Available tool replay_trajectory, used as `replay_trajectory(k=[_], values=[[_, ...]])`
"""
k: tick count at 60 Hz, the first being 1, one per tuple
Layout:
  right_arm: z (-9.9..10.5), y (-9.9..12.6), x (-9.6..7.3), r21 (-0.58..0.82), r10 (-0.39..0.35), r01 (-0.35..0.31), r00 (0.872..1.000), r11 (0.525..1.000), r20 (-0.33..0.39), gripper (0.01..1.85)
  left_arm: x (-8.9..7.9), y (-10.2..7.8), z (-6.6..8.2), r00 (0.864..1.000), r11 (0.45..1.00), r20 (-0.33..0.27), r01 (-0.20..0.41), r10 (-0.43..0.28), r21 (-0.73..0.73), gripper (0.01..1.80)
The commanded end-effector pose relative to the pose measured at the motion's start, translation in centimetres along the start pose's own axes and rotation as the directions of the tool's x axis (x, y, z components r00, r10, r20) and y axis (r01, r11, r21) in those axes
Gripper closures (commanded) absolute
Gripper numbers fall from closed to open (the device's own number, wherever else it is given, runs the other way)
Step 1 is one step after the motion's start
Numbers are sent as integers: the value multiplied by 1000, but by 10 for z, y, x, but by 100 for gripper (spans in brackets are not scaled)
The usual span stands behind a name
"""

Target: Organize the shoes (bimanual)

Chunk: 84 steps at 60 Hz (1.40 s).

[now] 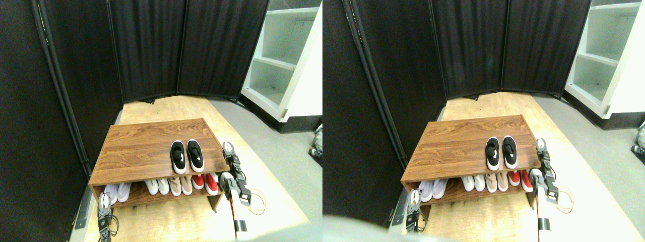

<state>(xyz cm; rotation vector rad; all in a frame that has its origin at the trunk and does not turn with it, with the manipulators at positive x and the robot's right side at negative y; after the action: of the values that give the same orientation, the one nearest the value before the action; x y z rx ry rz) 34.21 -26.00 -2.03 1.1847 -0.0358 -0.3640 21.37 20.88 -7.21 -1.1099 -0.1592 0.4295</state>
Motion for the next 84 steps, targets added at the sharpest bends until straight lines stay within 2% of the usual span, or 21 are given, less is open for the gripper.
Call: replay_trajectory(k=[1, 6, 16, 25, 34, 42, 49, 51, 57, 65, 73, 80, 84], values=[[-10, 0, 28, -28, -52, 52, 999, 998, -7, 185, 1, -11, 3, 998, 998, 22, 64, -63, -11, 178], [-20, -8, 37, -3, -58, 58, 998, 998, -35, 185, 0, -12, 3, 998, 998, 25, 65, -64, -6, 177], [-43, -19, 34, 13, -111, 113, 990, 994, -90, 185, 0, -10, 4, 997, 998, 36, 69, -69, -2, 179], [-64, -25, 36, 3, -92, 93, 988, 996, -128, 185, 0, -10, 5, 996, 997, 44, 71, -71, -2, 180], [-81, -24, 33, 72, -65, 78, 984, 994, -167, 185, 1, -8, 6, 996, 997, 47, 78, -78, -2, 180], [-97, -21, 27, 14, -73, 76, 980, 997, -188, 185, 0, -6, 8, 995, 997, 61, 82, -82, -1, 180], [-108, -20, 23, 34, -56, 65, 975, 997, -217, 185, 1, -5, 10, 994, 996, 65, 88, -89, 16, 180], [-110, -20, 23, 23, -42, 48, 973, 999, -226, 185, 1, -5, 10, 994, 996, 67, 89, -90, 18, 180], [-115, -20, 24, 2, -50, 52, 974, 999, -222, 185, 1, -3, 11, 993, 996, 79, 90, -91, 20, 180], [-112, -24, 26, 23, -88, 95, 974, 995, -208, 185, 3, -1, 12, 992, 995, 78, 94, -95, 19, 180], [-110, -24, 26, 23, -93, 100, 974, 995, -209, 185, 6, -1, 11, 993, 996, 81, 90, -91, 17, 180], [-116, -22, 19, 44, -95, 108, 966, 993, -242, 185, 9, -3, 9, 992, 996, 94, 84, -84, 6, 180], [-126, -25, 15, 82, -97, 126, 952, 989, -289, 185, 9, -3, 8, 993, 996, 85, 85, -85, 9, 180]])
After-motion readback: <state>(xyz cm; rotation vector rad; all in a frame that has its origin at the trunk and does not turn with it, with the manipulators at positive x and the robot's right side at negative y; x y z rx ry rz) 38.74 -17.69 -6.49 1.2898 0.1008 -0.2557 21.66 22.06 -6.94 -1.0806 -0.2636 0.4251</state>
